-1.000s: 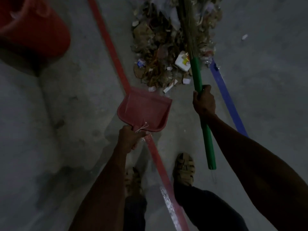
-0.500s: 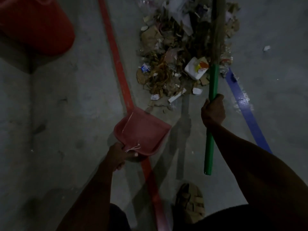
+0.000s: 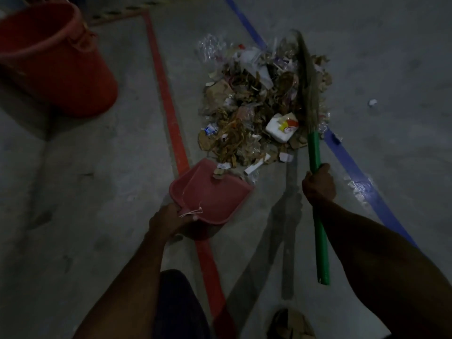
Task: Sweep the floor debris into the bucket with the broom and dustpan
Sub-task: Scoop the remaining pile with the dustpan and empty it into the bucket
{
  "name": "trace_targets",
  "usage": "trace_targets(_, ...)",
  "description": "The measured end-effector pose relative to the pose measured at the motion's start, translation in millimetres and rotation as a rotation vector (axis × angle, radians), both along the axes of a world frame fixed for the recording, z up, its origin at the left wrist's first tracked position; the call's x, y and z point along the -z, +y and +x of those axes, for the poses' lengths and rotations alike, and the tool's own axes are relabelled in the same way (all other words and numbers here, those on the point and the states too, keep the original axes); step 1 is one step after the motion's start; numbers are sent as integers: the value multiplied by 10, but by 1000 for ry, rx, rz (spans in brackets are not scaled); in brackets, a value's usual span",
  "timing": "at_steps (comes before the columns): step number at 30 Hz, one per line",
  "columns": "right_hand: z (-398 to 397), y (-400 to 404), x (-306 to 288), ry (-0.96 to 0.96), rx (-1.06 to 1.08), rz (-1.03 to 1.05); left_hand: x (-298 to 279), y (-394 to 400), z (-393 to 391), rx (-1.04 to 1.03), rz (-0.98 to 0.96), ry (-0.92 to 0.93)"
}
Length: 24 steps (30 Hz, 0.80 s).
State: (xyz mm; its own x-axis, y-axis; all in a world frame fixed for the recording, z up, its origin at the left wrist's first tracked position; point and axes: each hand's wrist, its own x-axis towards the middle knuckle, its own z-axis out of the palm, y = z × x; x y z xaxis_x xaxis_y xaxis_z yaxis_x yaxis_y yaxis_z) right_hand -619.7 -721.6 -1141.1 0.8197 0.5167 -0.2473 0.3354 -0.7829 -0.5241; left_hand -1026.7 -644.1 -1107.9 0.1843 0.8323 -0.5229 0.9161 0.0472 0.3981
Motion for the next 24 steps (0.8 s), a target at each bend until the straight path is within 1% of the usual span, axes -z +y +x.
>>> trace_targets(3,-31,-89,22,73,-72,24,31,-11,120,18,58,-60)
trace_targets(7,-249,-188,-35,219,-130,43,36,28,173,44,48,-118)
trace_targets(10,-426,-232,-44,227,-143,56,96,152,154,104,68,-157)
trace_targets(12,-494,-275,-27,238,-135,73,130,256,168,157,96,-138)
trace_targets(14,-531,-355,-12,288,-132,83,114,318,235,168,107,-84)
trace_targets(16,-559,-465,8,327,-164,92,147,389,293,174,107,-23)
trace_targets(19,-587,-655,47,377,-215,92,249,489,367,218,124,16)
trace_targets(21,-576,-747,62,368,-218,118,280,532,394,241,139,28)
trace_targets(24,-493,-801,70,328,-136,179,240,551,413,260,187,64)
